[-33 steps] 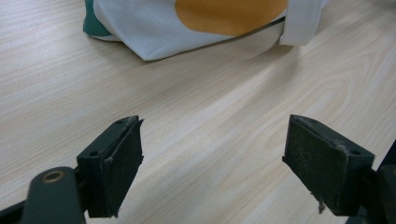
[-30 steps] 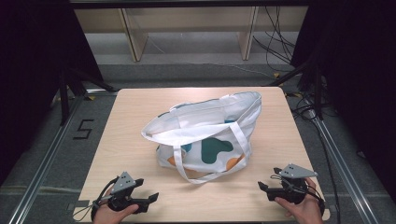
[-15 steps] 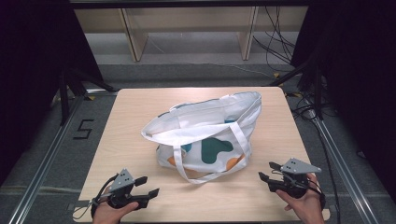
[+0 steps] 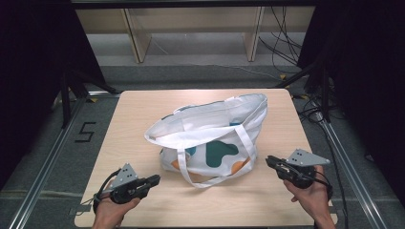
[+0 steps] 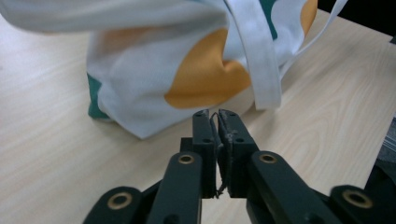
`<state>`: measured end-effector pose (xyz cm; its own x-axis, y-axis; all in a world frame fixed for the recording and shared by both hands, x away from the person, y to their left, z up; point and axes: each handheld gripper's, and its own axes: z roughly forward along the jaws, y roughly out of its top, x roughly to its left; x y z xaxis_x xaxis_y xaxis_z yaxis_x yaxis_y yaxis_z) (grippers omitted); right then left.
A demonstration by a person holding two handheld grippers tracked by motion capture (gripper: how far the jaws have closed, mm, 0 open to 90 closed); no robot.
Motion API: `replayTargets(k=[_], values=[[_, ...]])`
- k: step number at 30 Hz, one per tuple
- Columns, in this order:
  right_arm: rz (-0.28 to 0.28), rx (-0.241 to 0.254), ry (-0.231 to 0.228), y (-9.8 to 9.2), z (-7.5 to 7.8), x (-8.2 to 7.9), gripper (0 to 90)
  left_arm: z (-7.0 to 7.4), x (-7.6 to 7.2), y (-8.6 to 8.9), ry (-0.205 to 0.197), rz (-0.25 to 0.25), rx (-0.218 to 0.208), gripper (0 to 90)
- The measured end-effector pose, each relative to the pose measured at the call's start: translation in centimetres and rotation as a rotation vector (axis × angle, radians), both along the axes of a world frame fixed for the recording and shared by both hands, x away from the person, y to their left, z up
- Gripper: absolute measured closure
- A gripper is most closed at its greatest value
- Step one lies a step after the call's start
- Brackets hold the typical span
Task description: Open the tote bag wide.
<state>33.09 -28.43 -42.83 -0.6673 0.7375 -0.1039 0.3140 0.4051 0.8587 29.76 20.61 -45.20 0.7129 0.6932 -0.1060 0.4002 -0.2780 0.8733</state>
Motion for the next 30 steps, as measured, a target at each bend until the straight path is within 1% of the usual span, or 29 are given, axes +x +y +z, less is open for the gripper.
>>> replayTargets(k=[1, 2, 3, 4, 5, 6, 7, 8, 9, 10, 11, 12, 13, 14, 16, 17, 18, 19, 20, 21, 22, 23, 24, 25, 26, 27, 28, 29, 30], values=[[-0.004, 0.011, -0.007, 0.2, 0.4, 0.1, 86.1, 0.3, 0.2, 0.0, -0.002, 0.010, -0.013, 88.2], [0.014, 0.005, -0.014, 0.1, 1.0, 0.4, 87.6, 0.8, 0.5, 0.0, -0.011, 0.006, -0.010, 89.1], [0.009, 0.020, -0.037, 0.3, 1.7, 0.8, 89.3, 1.1, 0.7, 0.0, -0.016, 0.009, -0.010, 89.3], [0.011, 0.018, -0.051, 0.2, 2.1, 1.0, 90.0, 1.6, 1.0, 0.0, -0.023, 0.010, -0.022, 89.3], [0.008, 0.023, -0.066, 0.3, 2.7, 1.3, 90.0, 2.1, 1.4, 0.0, -0.021, 0.013, -0.035, 89.4], [0.022, 0.024, -0.079, 0.3, 3.5, 1.8, 90.0, 2.4, 1.7, -0.1, -0.021, 0.016, -0.047, 89.4], [0.022, 0.024, -0.079, 0.3, 3.5, 1.8, 90.0, 2.4, 1.7, -0.1, -0.021, 0.016, -0.047, 89.4], [0.010, 0.047, -0.107, 0.6, 4.6, 2.5, 90.0, 3.3, 2.3, -0.2, -0.027, 0.031, -0.059, 89.4], [0.015, 0.043, -0.128, 0.6, 5.1, 2.8, 90.0, 3.8, 2.7, -0.3, -0.030, 0.028, -0.071, 89.4], [0.015, 0.042, -0.150, 0.6, 5.9, 3.2, 90.0, 4.2, 3.0, -0.4, -0.031, 0.036, -0.072, 89.4], [0.006, 0.054, -0.154, 0.8, 6.3, 3.5, 90.0, 4.6, 3.3, -0.4, -0.037, 0.023, -0.076, 89.4], [0.005, 0.055, -0.166, 0.8, 6.9, 3.8, 90.0, 5.1, 3.6, -0.6, -0.033, 0.034, -0.075, 89.4], [0.003, 0.063, -0.177, 0.9, 7.4, 4.1, 90.0, 5.5, 3.9, -0.6, -0.043, 0.017, -0.070, 89.3], [0.011, 0.047, -0.187, 0.9, 7.8, 4.4, 90.0, 6.0, 4.2, -0.7, -0.041, 0.022, -0.066, 89.2], [0.014, 0.041, -0.178, 1.2, 8.6, 4.9, 90.0, 6.8, 4.9, -0.7, -0.051, 0.035, -0.064, 89.1], [0.015, 0.041, -0.189, 1.3, 9.0, 5.2, 90.0, 7.2, 5.4, -0.7, -0.055, 0.029, -0.070, 89.1], [0.013, 0.040, -0.188, 1.4, 9.3, 5.5, 90.0, 7.2, 5.4, -0.7, -0.055, 0.029, -0.070, 89.1], [0.022, 0.035, -0.187, 1.5, 9.8, 5.8, 90.0, 7.8, 6.1, -0.9, -0.062, 0.037, -0.058, 89.1], [0.021, 0.039, -0.196, 1.7, 10.0, 6.1, 90.0, 8.1, 6.5, -1.0, -0.063, 0.046, -0.051, 89.0], [0.026, 0.034, -0.192, 1.9, 10.3, 6.4, 90.0, 8.2, 6.9, -1.1, -0.066, 0.050, -0.047, 88.9], [0.025, 0.034, -0.202, 2.3, 10.6, 6.8, 90.0, 8.3, 7.3, -1.2, -0.065, 0.054, -0.040, 88.5], [0.027, 0.032, -0.200, 2.7, 10.9, 7.1, 90.0, 8.4, 7.6, -1.3, -0.067, 0.060, -0.031, 88.4], [0.030, 0.030, -0.213, 3.1, 11.2, 7.5, 90.0, 8.5, 8.1, -1.3, -0.070, 0.067, -0.018, 88.1], [0.036, 0.027, -0.206, 3.7, 11.5, 7.9, 90.0, 8.5, 8.4, -1.3, -0.066, 0.067, -0.019, 88.0], [0.043, 0.016, -0.213, 4.0, 11.8, 8.2, 90.0, 8.4, 8.8, -1.3, -0.062, 0.078, -0.017, 88.0], [0.048, 0.013, -0.200, 4.4, 12.0, 8.5, 90.0, 8.3, 9.2, -1.3, -0.055, 0.081, -0.013, 88.0], [0.056, 0.000, -0.207, 4.8, 12.1, 9.1, 90.0, 8.2, 9.6, -1.2, -0.049, 0.090, -0.004, 88.0], [0.055, -0.012, -0.185, 5.1, 12.1, 9.5, 90.0, 7.9, 10.0, -1.1, -0.039, 0.092, -0.004, 88.0], [0.050, -0.025, -0.182, 5.4, 12.0, 9.9, 90.0, 7.7, 10.4, -1.0, -0.030, 0.098, -0.002, 88.0]])
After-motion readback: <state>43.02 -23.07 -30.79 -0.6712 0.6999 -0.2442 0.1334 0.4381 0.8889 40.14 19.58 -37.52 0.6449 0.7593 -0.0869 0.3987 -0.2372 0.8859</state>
